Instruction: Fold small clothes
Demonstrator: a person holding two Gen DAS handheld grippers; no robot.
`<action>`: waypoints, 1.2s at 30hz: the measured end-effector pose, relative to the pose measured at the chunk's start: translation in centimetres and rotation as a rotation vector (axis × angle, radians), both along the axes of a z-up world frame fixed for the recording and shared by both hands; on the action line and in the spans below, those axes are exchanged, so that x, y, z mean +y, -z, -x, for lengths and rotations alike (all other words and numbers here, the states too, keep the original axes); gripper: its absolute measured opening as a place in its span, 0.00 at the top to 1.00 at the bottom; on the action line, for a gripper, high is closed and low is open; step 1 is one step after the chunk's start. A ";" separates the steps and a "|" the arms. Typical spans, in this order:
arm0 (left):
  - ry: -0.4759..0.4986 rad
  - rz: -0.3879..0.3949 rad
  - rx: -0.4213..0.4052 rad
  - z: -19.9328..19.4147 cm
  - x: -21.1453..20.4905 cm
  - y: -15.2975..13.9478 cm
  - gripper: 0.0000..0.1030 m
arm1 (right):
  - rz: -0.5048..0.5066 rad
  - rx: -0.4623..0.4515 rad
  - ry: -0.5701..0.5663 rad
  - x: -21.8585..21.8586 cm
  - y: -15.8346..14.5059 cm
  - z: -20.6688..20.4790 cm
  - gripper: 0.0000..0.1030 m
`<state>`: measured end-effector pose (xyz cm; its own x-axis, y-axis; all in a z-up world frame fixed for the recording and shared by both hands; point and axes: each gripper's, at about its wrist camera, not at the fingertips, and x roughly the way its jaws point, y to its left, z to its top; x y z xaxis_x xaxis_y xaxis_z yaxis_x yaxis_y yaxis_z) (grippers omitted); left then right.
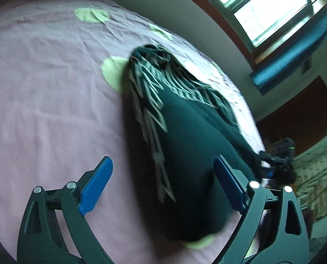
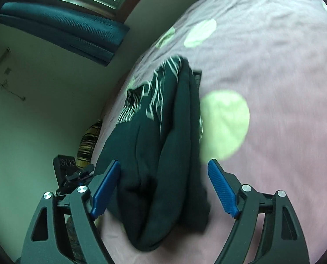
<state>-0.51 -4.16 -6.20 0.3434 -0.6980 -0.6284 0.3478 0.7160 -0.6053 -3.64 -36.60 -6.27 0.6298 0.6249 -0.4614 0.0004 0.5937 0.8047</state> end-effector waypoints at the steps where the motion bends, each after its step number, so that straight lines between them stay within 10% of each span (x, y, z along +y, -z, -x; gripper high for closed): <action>1: 0.007 0.012 -0.002 0.8 -0.1 0.0 0.09 | -0.013 0.003 -0.004 0.3 0.2 0.2 0.22; 16: 0.001 0.006 0.057 1.9 -2.4 3.0 0.11 | 0.057 0.036 0.011 1.5 1.7 1.4 0.18; 18: 0.014 0.011 0.035 2.4 -2.6 2.6 0.31 | 0.060 0.036 -0.028 2.2 1.7 1.3 0.41; 29: -0.049 -0.133 -0.034 4.2 -4.5 0.0 0.44 | -0.023 -0.014 -0.013 1.0 1.0 3.0 0.75; 34: -0.052 -0.151 -0.036 4.3 -4.3 0.4 0.43 | -0.026 -0.005 -0.018 0.8 1.3 2.7 0.71; 36: -0.053 -0.143 -0.030 4.1 -4.2 0.5 0.43 | -0.004 0.009 -0.008 1.1 1.2 2.4 0.44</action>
<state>-4.63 -8.33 -6.69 0.3975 -0.5824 -0.7091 0.3237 0.8121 -0.4855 -6.07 -35.54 -7.51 0.6202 0.6319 -0.4648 0.0030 0.5906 0.8069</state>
